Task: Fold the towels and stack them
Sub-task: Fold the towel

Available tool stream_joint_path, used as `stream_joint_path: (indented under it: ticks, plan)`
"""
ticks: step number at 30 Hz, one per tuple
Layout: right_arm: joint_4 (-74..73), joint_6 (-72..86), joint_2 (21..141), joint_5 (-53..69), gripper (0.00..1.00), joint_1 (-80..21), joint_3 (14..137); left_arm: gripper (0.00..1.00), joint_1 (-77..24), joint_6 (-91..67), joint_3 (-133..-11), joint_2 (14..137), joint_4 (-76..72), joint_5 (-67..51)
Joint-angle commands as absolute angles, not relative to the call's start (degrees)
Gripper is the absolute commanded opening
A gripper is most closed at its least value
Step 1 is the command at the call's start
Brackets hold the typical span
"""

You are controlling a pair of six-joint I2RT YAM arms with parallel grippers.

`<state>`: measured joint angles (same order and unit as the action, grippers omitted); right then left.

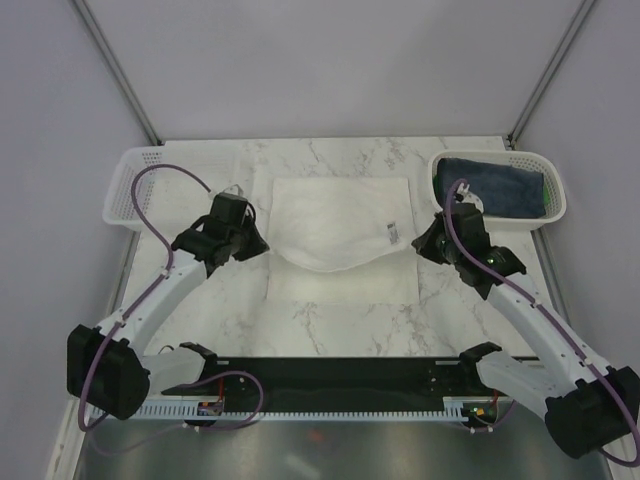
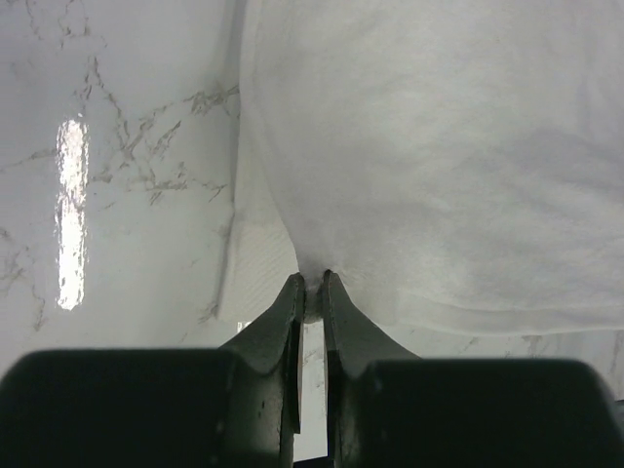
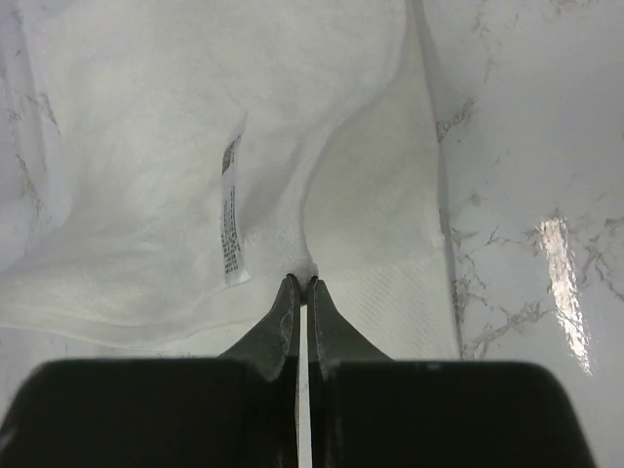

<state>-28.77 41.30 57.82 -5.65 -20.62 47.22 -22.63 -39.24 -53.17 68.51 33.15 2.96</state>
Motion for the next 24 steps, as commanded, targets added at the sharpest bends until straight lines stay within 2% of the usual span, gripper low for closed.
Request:
stream_joint_path:
  ticks: [1, 8, 15, 20, 24]
  plan:
    - [-35.6, 40.7, 54.2, -3.5, 0.0, -20.3, 43.6, 0.02, -22.8, -37.9, -48.2, 66.6, 37.6, 3.3]
    - [-30.6, 45.3, 45.5, -0.4, 0.0, -20.5, 26.5, 0.02, -22.8, -38.5, -37.4, 67.9, 32.8, 3.3]
    - [-24.4, 47.9, 46.2, 1.5, 0.0, -20.5, 17.2, 0.02, -23.2, -38.7, -34.0, 72.2, 29.1, 2.3]
    - [-23.8, 47.4, 46.6, 0.7, 0.0, -20.4, 19.8, 0.02, -23.3, -38.4, -34.4, 72.1, 28.3, 2.5]
    - [-28.2, 46.3, 49.5, 0.4, 0.0, -20.4, 28.5, 0.02, -23.4, -37.1, -39.5, 72.2, 31.3, 1.7]
